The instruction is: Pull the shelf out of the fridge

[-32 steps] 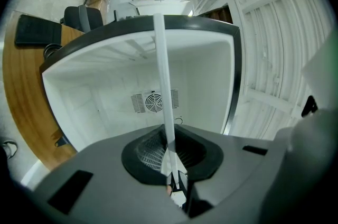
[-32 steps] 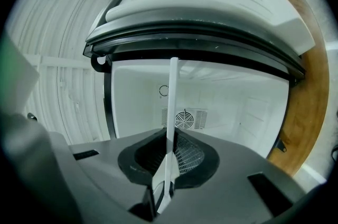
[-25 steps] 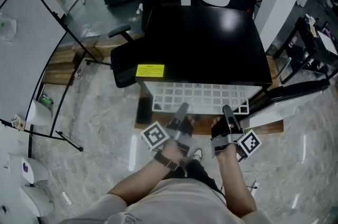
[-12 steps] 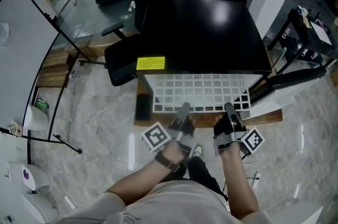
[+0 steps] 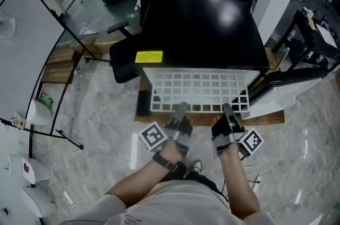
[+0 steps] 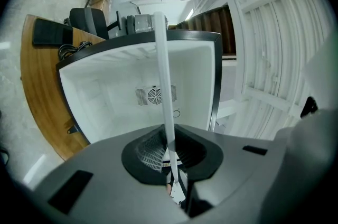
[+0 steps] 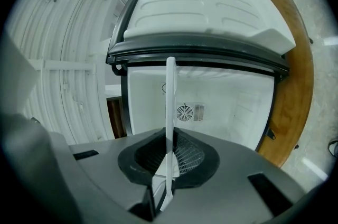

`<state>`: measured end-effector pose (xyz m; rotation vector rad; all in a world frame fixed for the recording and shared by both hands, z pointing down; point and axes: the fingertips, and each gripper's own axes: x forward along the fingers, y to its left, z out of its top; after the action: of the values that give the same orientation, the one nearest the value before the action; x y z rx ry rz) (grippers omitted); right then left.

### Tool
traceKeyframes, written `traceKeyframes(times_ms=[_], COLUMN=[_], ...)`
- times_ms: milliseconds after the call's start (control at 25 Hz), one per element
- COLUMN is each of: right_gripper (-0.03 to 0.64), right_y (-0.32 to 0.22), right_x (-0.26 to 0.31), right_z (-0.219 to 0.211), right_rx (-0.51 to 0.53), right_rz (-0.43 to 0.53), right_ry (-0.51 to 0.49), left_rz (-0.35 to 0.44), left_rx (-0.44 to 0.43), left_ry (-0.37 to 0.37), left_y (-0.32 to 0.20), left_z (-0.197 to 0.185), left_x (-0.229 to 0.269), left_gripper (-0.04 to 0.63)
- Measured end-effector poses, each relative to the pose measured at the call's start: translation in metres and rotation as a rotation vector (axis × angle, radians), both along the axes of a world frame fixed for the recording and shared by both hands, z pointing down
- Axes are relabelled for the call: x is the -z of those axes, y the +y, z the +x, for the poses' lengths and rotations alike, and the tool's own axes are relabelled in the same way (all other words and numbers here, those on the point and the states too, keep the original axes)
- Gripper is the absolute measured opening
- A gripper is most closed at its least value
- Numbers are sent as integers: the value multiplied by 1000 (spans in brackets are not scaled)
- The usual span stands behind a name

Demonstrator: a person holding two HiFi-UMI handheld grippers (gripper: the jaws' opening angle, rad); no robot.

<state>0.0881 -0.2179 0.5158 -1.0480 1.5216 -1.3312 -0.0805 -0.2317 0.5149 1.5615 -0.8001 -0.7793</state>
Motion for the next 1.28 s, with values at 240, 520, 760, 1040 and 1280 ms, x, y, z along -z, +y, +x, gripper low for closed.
traceKeyframes(times_ms=[240,520,760,1040,1280], right_gripper=[46,46,44,44,44], right_y=[4,6,31,59,93], right_x=[2,4,1,9,10], right_z=[1,3,3,4,11], right_rx=[19,26,43,68,88], right_rz=[-7,-15,-7,-3,13], right_ry=[-11,-12,-10,-8,-12], left_rz=[-12,-30,-24,-3,14], left_rx=[23,35,33,36,44], left_ry=[24,15,51,83,72], left_y=[4,9,37,65,102], left_z=[2,3,7,10,17], left_x=[4,4,9,22,26], left_gripper=[31,31,29,29,29])
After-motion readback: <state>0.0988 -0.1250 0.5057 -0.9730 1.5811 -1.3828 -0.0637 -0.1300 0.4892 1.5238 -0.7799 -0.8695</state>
